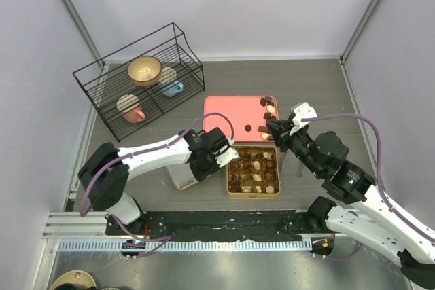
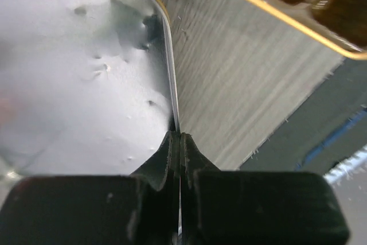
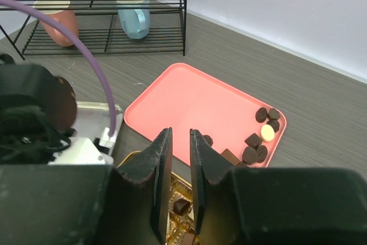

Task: Pack the chocolate
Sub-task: Pick up the box lid from the packing box.

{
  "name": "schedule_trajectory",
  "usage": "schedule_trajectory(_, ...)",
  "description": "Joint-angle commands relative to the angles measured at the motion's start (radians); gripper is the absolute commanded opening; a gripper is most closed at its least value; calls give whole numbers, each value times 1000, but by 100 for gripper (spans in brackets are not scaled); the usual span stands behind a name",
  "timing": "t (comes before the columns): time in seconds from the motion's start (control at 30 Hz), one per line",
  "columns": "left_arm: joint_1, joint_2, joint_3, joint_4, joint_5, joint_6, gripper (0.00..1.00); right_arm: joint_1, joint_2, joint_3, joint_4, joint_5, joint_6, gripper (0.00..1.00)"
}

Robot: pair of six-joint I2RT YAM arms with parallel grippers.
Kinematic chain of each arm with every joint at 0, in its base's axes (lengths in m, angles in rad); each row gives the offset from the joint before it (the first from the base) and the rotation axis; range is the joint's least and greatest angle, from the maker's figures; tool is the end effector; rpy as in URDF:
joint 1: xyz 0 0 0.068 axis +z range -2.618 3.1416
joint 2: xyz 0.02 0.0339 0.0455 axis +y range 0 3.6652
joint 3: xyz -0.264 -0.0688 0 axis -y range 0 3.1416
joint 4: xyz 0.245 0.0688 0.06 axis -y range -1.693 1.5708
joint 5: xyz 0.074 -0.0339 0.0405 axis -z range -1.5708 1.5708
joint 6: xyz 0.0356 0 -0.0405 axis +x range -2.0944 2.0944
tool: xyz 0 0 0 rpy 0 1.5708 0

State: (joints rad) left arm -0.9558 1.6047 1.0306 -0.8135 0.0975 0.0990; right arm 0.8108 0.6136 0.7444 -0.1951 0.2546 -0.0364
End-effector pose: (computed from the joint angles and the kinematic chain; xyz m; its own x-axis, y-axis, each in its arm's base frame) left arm 0.1629 -0.2366 0.1871 -0.4832 0.8545 -0.1907 0.8752 0.4776 -0.0772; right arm 0.1081 0.1007 0.3500 -0.0250 -0.0774 -0.9967 -0.5296 0.8466 -0.0525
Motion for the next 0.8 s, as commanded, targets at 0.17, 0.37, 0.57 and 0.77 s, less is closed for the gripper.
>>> schedule_trajectory(0.17, 0, -170, 269, -280, 131, 136, 0, 5, -47, -28, 103, 80, -100, 32)
schedule_trajectory(0.37, 0, -201, 407, -459, 261, 258, 0, 4, -45, -142, 189, 31, -184, 58)
schedule_trajectory(0.57, -1, -222, 470, -631, 447, 450, 0, 4, -89, -185, 160, -153, -276, 70)
schedule_trajectory(0.77, 0, -241, 516, -739, 540, 602, 0, 4, -25, -105, -86, -311, -378, 75)
